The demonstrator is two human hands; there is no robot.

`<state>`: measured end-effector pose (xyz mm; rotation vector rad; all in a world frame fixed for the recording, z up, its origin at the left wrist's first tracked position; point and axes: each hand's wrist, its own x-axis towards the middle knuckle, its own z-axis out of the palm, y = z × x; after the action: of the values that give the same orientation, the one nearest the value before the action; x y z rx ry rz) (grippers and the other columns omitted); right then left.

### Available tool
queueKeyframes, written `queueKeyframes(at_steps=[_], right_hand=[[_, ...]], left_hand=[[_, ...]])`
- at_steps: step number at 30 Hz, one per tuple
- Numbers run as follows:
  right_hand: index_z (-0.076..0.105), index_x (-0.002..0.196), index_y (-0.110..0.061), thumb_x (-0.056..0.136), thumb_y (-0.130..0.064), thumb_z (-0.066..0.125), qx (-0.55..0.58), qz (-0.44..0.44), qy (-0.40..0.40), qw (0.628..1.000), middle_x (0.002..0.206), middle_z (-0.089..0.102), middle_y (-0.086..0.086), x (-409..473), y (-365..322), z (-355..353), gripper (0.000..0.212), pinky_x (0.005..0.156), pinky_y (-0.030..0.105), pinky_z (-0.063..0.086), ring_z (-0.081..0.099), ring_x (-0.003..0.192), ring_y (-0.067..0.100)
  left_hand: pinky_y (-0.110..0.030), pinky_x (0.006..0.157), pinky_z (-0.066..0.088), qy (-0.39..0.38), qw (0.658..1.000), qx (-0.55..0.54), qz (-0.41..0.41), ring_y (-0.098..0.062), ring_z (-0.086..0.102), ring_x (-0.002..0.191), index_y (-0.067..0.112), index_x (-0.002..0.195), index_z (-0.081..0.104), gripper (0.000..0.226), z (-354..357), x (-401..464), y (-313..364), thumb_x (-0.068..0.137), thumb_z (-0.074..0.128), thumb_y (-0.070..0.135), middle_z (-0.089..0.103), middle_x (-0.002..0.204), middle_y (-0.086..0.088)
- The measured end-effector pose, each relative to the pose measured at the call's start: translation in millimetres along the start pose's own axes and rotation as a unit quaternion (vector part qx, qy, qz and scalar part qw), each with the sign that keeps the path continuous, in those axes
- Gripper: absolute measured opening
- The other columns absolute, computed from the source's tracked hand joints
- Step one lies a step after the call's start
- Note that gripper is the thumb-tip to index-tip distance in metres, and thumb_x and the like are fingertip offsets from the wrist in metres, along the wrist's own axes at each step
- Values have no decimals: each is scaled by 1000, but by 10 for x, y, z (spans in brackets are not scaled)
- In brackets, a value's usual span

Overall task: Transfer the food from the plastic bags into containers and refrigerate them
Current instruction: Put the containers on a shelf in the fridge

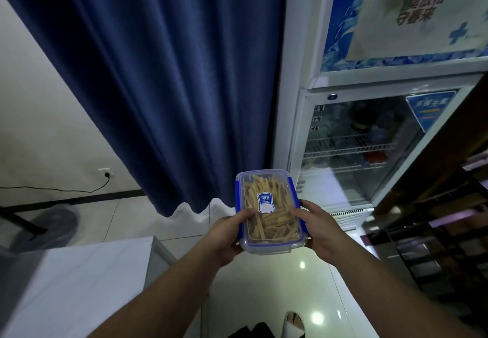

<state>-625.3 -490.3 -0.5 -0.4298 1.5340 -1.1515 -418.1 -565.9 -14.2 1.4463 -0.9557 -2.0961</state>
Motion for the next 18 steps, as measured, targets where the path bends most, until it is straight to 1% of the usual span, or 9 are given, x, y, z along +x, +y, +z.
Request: queueKeyframes(at_steps=[2, 4, 6, 8, 11, 14, 16, 17, 18], right_hand=[[64, 128, -28, 99, -25, 66, -17, 4, -14, 1000, 105, 80, 0, 252, -187, -82, 29, 70, 39, 62, 79, 91, 26], [64, 127, -28, 99, -26, 66, -35, 9, -27, 999, 107, 79, 1, 495, -358, -157, 28, 67, 37, 61, 78, 92, 25], [66, 123, -26, 99, -27, 65, -62, 16, -37, 997, 105, 79, 2, 736, -498, -215, 24, 69, 37, 61, 78, 92, 25], [71, 119, -21, 100, -30, 62, -88, 22, -50, 995, 103, 80, 4, 986, -594, -253, 22, 74, 38, 61, 78, 93, 26], [73, 112, -12, 104, -34, 55, -108, 34, -52, 992, 105, 79, 10, 1336, -672, -270, 29, 83, 41, 61, 76, 95, 30], [72, 111, -11, 107, -33, 49, -148, 32, -27, 988, 107, 77, 8, 1697, -753, -258, 32, 96, 46, 58, 73, 100, 29], [70, 118, -14, 106, -32, 47, -244, -6, -1, 970, 112, 74, 5, 1939, -828, -227, 31, 93, 47, 57, 71, 101, 26], [68, 121, -15, 106, -30, 46, -316, -42, 12, 948, 115, 72, 5, 2051, -868, -209, 31, 90, 46, 57, 70, 102, 27], [67, 124, -15, 106, -27, 45, -394, -81, 21, 915, 119, 71, 6, 2151, -906, -190, 31, 90, 44, 56, 68, 104, 28]], left_hand=[[-45, 94, 60, 13, 1000, -10, 1, -31, 77, 104, 11, 126, 66, 38, 120, 191, 122, 96, 72, 32, 80, 110, -11], [-50, 101, 57, 25, 1000, -18, 3, -32, 76, 106, 11, 128, 65, 38, 211, 366, 231, 96, 71, 33, 79, 112, -11], [-54, 106, 54, 33, 999, -26, 6, -33, 76, 107, 11, 128, 65, 39, 265, 535, 313, 97, 71, 32, 79, 114, -12], [-53, 105, 54, 42, 999, -26, 3, -33, 76, 106, 9, 128, 65, 40, 290, 690, 375, 96, 71, 31, 79, 113, -13], [-55, 107, 52, 51, 998, -24, -10, -34, 76, 106, 7, 127, 66, 39, 259, 900, 462, 96, 71, 30, 79, 113, -14], [-57, 108, 51, 48, 998, -23, -18, -36, 75, 108, 7, 129, 65, 40, 183, 1156, 581, 97, 69, 30, 78, 115, -16], [-58, 108, 51, 49, 998, -29, -21, -36, 75, 108, 7, 130, 64, 40, 102, 1351, 669, 97, 69, 30, 77, 116, -16], [-58, 108, 50, 47, 998, -34, -23, -36, 75, 108, 7, 131, 64, 40, 52, 1449, 714, 97, 69, 30, 77, 117, -16], [-59, 108, 50, 44, 998, -38, -28, -36, 74, 109, 8, 131, 63, 40, -3, 1547, 762, 98, 69, 29, 77, 118, -16]])
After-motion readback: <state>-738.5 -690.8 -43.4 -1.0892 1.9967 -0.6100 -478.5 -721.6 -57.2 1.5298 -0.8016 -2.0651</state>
